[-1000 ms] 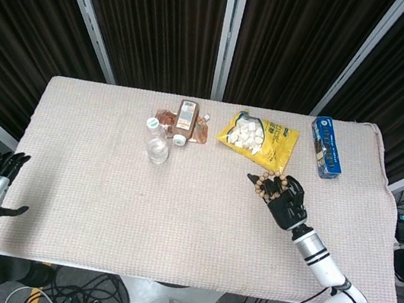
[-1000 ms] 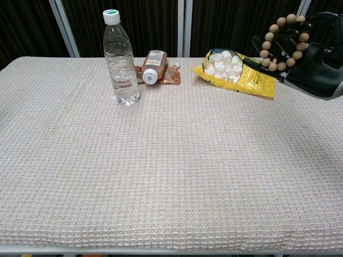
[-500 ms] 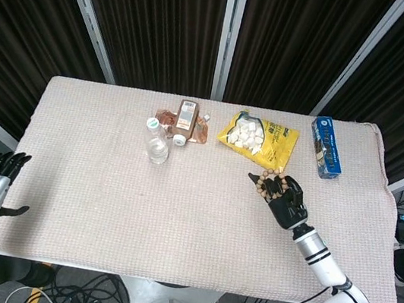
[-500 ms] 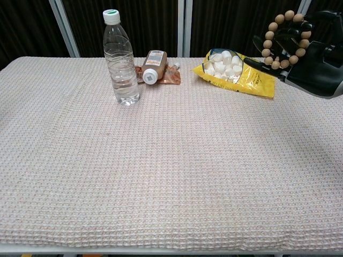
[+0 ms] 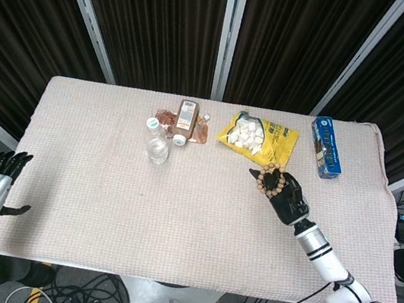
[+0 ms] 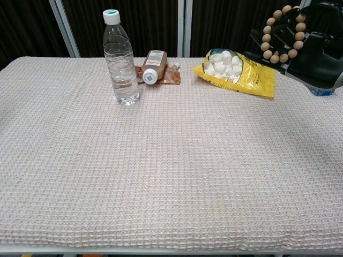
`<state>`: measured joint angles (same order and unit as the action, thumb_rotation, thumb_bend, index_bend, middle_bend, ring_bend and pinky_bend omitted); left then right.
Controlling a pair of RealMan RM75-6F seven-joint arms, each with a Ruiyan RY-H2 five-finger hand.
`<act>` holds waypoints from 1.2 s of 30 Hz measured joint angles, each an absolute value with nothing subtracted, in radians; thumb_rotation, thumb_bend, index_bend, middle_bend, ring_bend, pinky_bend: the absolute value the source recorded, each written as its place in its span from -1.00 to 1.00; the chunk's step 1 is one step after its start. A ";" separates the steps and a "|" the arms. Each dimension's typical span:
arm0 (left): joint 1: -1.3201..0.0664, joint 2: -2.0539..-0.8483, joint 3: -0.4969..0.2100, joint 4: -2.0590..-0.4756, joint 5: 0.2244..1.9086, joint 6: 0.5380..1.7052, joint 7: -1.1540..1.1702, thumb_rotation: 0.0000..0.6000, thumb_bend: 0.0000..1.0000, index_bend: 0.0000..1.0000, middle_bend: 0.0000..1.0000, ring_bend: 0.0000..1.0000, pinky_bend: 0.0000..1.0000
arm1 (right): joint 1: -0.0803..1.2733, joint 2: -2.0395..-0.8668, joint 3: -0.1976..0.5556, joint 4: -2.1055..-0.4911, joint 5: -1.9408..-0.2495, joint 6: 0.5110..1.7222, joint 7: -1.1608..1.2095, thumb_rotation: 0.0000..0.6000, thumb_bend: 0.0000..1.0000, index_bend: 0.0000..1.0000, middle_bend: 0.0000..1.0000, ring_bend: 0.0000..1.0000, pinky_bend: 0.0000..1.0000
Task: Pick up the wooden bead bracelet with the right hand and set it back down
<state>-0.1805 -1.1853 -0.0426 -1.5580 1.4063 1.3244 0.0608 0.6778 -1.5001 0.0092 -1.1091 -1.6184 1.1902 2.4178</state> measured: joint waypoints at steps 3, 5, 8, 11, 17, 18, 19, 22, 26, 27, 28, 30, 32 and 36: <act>-0.180 -1.185 -0.042 -1.558 1.405 1.323 0.059 1.00 -1.00 -0.83 -0.90 -1.00 -1.00 | 0.681 -1.501 0.010 -1.102 -1.620 1.190 2.418 0.04 1.00 0.16 0.16 -0.54 -1.00; -0.181 -1.185 -0.041 -1.558 1.404 1.321 0.060 1.00 -1.00 -0.83 -0.90 -1.00 -1.00 | 0.681 -1.503 0.011 -1.099 -1.620 1.192 2.417 0.11 1.00 0.14 0.15 -0.56 -1.00; -0.182 -1.184 -0.041 -1.558 1.404 1.319 0.060 1.00 -1.00 -0.83 -0.90 -1.00 -1.00 | 0.681 -1.506 0.013 -1.095 -1.621 1.199 2.411 0.14 1.00 0.13 0.14 -0.56 -1.00; -0.183 -1.184 -0.040 -1.559 1.404 1.319 0.060 1.00 -1.00 -0.83 -0.90 -1.00 -1.00 | 0.682 -1.507 0.011 -1.089 -1.625 1.203 2.407 0.16 1.00 0.08 0.10 -0.59 -1.00; -0.183 -1.182 -0.038 -1.561 1.406 1.317 0.060 1.00 -1.00 -0.83 -0.90 -1.00 -1.00 | 0.687 -1.514 0.009 -1.068 -1.634 1.212 2.412 0.30 1.00 -0.02 0.04 -0.65 -1.00; -0.184 -1.182 -0.038 -1.561 1.405 1.315 0.061 1.00 -1.00 -0.83 -0.90 -1.00 -1.00 | 0.688 -1.516 0.009 -1.064 -1.635 1.213 2.411 0.34 1.00 -0.03 0.03 -0.66 -1.00; -0.184 -1.181 -0.038 -1.562 1.404 1.314 0.062 1.00 -1.00 -0.83 -0.90 -1.00 -1.00 | 0.689 -1.519 0.008 -1.057 -1.635 1.213 2.412 0.36 1.00 -0.05 0.01 -0.67 -1.00; -0.185 -1.181 -0.038 -1.563 1.403 1.314 0.064 1.00 -1.00 -0.83 -0.90 -1.00 -1.00 | 0.694 -1.527 0.007 -1.041 -1.638 1.212 2.415 0.58 1.00 -0.12 -0.03 -0.70 -1.00; -0.185 -1.178 -0.036 -1.567 1.401 1.312 0.064 1.00 -1.00 -0.83 -0.90 -1.00 -1.00 | 0.708 -1.538 0.004 -1.020 -1.643 1.203 2.425 0.97 1.00 -0.23 -0.07 -0.73 -1.00; -0.185 -1.178 -0.036 -1.567 1.401 1.311 0.064 1.00 -1.00 -0.83 -0.90 -1.00 -1.00 | 0.711 -1.540 0.003 -1.016 -1.644 1.200 2.425 1.00 1.00 -0.25 -0.07 -0.73 -1.00; -0.184 -1.178 -0.036 -1.568 1.400 1.311 0.064 1.00 -1.00 -0.83 -0.90 -1.00 -1.00 | 0.715 -1.541 0.001 -1.013 -1.647 1.196 2.424 1.00 1.00 -0.29 -0.07 -0.74 -1.00; -0.184 -1.177 -0.034 -1.569 1.401 1.312 0.062 1.00 -1.00 -0.83 -0.90 -1.00 -1.00 | 0.724 -1.544 -0.004 -1.007 -1.653 1.188 2.419 1.00 1.00 -0.38 -0.10 -0.76 -1.00; -0.184 -1.177 -0.034 -1.569 1.400 1.310 0.062 1.00 -1.00 -0.83 -0.90 -1.00 -1.00 | 0.729 -1.546 -0.007 -1.004 -1.656 1.183 2.409 1.00 1.00 -0.53 -0.15 -0.81 -1.00; -0.183 -1.179 -0.035 -1.566 1.401 1.313 0.060 1.00 -1.00 -0.83 -0.90 -1.00 -1.00 | 0.736 -1.549 -0.016 -1.007 -1.663 1.180 2.375 0.73 0.91 -0.75 -0.27 -0.90 -1.00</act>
<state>-0.1833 -1.1792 -0.0350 -1.5664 1.4006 1.3128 0.0602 0.7362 -1.5492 -0.0160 -1.0069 -1.6632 1.1797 2.3750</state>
